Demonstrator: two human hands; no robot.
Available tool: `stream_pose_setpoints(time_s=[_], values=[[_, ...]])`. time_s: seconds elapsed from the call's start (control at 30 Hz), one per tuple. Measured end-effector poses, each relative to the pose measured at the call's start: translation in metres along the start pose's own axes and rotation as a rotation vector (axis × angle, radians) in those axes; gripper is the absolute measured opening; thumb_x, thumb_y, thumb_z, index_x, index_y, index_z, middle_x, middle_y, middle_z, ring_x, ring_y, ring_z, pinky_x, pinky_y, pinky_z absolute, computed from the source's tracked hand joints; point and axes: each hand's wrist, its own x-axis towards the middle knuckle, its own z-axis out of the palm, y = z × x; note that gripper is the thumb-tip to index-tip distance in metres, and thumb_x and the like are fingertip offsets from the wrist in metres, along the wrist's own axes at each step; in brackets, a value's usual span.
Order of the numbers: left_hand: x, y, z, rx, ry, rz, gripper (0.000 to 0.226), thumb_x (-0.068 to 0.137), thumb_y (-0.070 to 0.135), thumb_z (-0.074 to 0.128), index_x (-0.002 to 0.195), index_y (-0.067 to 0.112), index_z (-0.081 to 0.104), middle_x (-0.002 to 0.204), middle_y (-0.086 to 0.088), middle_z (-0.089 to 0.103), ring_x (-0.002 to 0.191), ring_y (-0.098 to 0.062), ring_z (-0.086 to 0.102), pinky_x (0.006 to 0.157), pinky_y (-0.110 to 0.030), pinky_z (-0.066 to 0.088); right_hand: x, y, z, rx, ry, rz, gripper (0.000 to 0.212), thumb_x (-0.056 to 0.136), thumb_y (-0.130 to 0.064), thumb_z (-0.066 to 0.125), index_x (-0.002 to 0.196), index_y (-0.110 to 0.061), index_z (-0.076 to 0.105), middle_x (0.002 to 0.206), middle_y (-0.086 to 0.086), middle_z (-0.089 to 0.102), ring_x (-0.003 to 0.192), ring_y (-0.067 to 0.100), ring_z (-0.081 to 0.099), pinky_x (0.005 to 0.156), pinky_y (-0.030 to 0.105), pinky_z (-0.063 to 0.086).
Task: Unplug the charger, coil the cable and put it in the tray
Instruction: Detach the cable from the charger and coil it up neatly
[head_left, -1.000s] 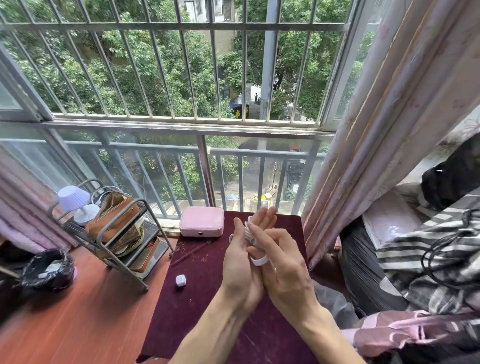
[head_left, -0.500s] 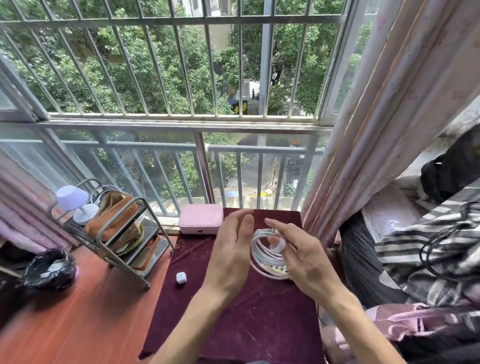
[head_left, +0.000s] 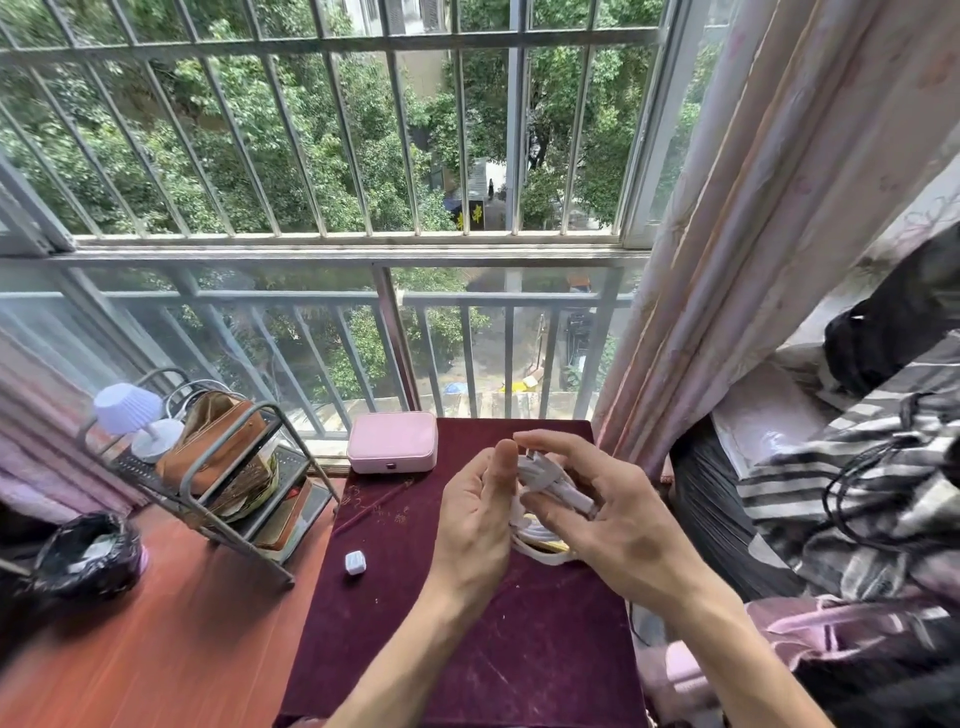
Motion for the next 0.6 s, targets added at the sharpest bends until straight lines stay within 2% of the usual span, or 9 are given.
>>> stream_pose_setpoints(time_s=[0.07,0.1,0.13,0.2,0.3,0.37,0.47,0.53,0.6], values=[[0.001,-0.001,-0.004,0.006,-0.055,-0.048,0.059,0.104,0.050,0.045,0.103,-0.002,0.073,0.103,-0.014,0.080,0.102,-0.026,0.076,0.085,-0.029,0.059,0.002,0.001,-0.004,-0.016,-0.024,0.010,0.060,0.093,-0.013,0.078,0.139,-0.046,0.056,0.098,-0.015,0.074,0.089,0.006,0.075,0.079,0.010,0.053],[0.002,0.001,-0.007,0.021,-0.096,-0.076,0.059,0.104,0.050,0.046,0.101,-0.001,0.075,0.101,-0.010,0.081,0.097,-0.021,0.076,0.081,-0.028,0.058,0.003,0.002,-0.007,-0.041,-0.038,0.018,0.062,0.093,-0.015,0.077,0.140,-0.048,0.053,0.097,-0.014,0.075,0.087,0.008,0.075,0.077,0.011,0.053],[0.004,0.002,-0.011,0.058,-0.133,-0.099,0.060,0.102,0.052,0.046,0.096,0.000,0.076,0.092,-0.005,0.080,0.084,-0.015,0.075,0.074,-0.026,0.056,0.003,0.002,-0.008,-0.071,-0.058,0.027,0.065,0.093,-0.017,0.077,0.141,-0.050,0.050,0.098,-0.013,0.076,0.089,0.010,0.076,0.078,0.012,0.054],[0.007,0.006,-0.021,0.146,-0.205,-0.132,0.056,0.103,0.051,0.045,0.085,0.009,0.077,0.073,0.001,0.072,0.065,-0.007,0.062,0.064,-0.020,0.049,0.003,0.003,-0.010,-0.129,-0.102,0.038,0.066,0.094,-0.020,0.076,0.143,-0.053,0.046,0.099,-0.014,0.076,0.091,0.010,0.076,0.079,0.014,0.055],[0.010,0.009,-0.026,0.227,-0.275,-0.198,0.048,0.110,0.036,0.038,0.095,0.016,0.079,0.082,-0.004,0.076,0.077,-0.007,0.066,0.073,-0.018,0.051,0.005,0.002,-0.007,-0.206,-0.129,0.054,0.065,0.095,-0.018,0.074,0.141,-0.054,0.045,0.097,-0.018,0.074,0.086,0.005,0.073,0.073,0.010,0.051],[0.007,0.011,-0.020,0.258,-0.196,-0.235,0.052,0.109,0.042,0.035,0.092,0.024,0.081,0.081,-0.002,0.078,0.076,-0.002,0.068,0.070,-0.012,0.050,0.006,0.000,-0.004,-0.225,-0.114,0.056,0.062,0.095,-0.016,0.075,0.137,-0.051,0.046,0.096,-0.019,0.074,0.082,0.001,0.072,0.070,0.006,0.048],[0.001,0.010,-0.010,0.269,-0.114,-0.210,0.063,0.104,0.060,0.032,0.082,0.024,0.078,0.072,0.005,0.074,0.070,-0.002,0.066,0.068,-0.015,0.050,0.006,-0.004,0.001,-0.225,-0.081,0.073,0.049,0.096,-0.022,0.076,0.123,-0.049,0.047,0.096,-0.022,0.076,0.080,-0.002,0.074,0.066,0.007,0.050],[-0.005,0.010,-0.007,0.315,-0.021,-0.152,0.059,0.091,0.075,0.047,0.068,0.021,0.058,0.065,0.011,0.058,0.060,-0.008,0.053,0.060,-0.027,0.044,0.005,-0.006,0.005,-0.223,-0.044,0.087,0.039,0.096,-0.027,0.075,0.109,-0.050,0.046,0.098,-0.022,0.075,0.076,-0.001,0.074,0.059,0.010,0.051],[-0.010,0.011,-0.006,0.334,0.064,-0.108,0.061,0.084,0.077,0.056,0.066,0.019,0.045,0.062,0.005,0.043,0.058,-0.013,0.039,0.055,-0.034,0.037,0.003,-0.006,0.009,-0.200,-0.010,0.081,0.039,0.096,-0.025,0.075,0.103,-0.050,0.046,0.096,-0.022,0.075,0.073,-0.001,0.073,0.057,0.008,0.048]])
